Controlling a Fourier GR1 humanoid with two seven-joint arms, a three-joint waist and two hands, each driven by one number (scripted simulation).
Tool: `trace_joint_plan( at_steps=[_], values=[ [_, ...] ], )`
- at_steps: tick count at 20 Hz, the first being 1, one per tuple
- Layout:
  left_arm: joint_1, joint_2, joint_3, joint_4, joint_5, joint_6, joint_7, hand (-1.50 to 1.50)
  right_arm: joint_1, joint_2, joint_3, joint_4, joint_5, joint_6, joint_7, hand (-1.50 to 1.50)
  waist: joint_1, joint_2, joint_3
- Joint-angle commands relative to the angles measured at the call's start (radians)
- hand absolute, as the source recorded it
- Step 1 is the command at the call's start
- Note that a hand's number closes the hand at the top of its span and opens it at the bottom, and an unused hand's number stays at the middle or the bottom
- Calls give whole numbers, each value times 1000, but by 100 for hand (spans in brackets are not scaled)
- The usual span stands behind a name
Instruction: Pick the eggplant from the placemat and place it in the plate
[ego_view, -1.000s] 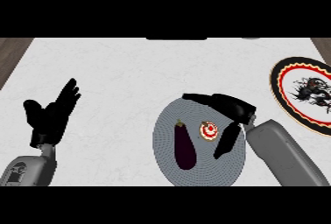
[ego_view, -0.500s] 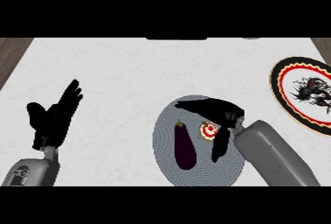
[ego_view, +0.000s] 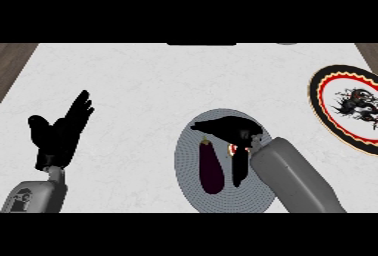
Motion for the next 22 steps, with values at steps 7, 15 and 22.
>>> trace_joint_plan(
  at_steps=[7,15,22],
  values=[
    [-20,-53,1,36,-50,2,-9,0,12,119,7,117,178,-64,-10,-150,-1,0,0],
    [-12,-20,71,90,-19,-66,-96,0,-38,171,29,241,266,-40,-86,-150,4,2,0],
    [-18,-18,53,-3,-31,-53,31,0,15,127,33,164,258,-1,-207,150,2,0,0]
  ],
)
